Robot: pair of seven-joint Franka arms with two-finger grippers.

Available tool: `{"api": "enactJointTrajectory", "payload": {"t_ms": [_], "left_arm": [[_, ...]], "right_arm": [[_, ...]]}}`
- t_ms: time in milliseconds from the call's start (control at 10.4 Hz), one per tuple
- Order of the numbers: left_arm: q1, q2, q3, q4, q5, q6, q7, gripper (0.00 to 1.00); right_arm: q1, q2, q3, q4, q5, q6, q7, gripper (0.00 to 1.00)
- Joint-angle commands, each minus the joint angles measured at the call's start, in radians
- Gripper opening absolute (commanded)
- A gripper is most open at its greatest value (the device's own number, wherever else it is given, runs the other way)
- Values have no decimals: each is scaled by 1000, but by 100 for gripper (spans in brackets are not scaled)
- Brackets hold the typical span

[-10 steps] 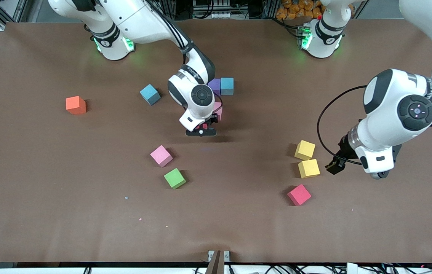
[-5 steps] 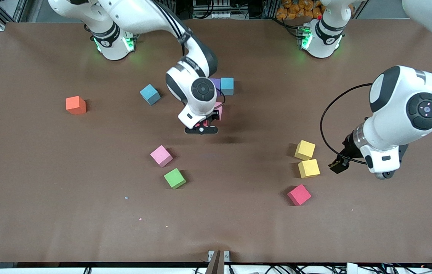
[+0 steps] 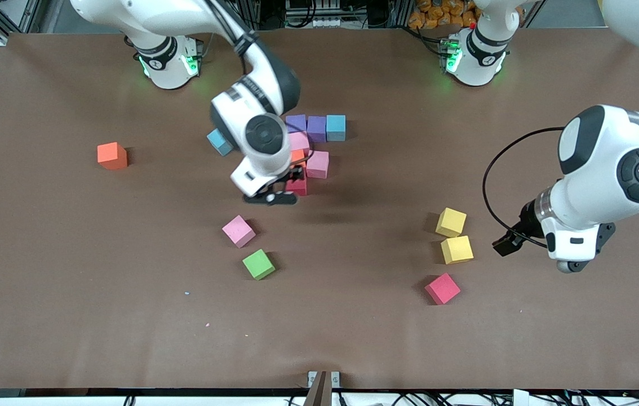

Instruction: Arrange 11 blocks into digit 3

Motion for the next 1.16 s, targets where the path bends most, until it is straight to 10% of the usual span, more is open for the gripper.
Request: {"api": "enactJointTrajectory", "payload": {"t_ms": [0, 385, 770, 1059], "left_arm": [[-9, 104, 2, 98, -17, 40, 86, 100], [-61, 239, 60, 179, -17, 177, 65, 100], [-332, 306, 299, 188, -19, 320, -165, 100], [-354, 334, 311, 191, -22, 346, -199, 100]], "right_arm": [[-112, -20, 11, -2, 20, -52, -133, 100], [-207, -14, 5, 1, 5, -37, -180, 100], [-266, 24, 5, -5, 8, 101, -177, 100], [-301, 53, 5, -2, 6, 161, -168, 100]]}}
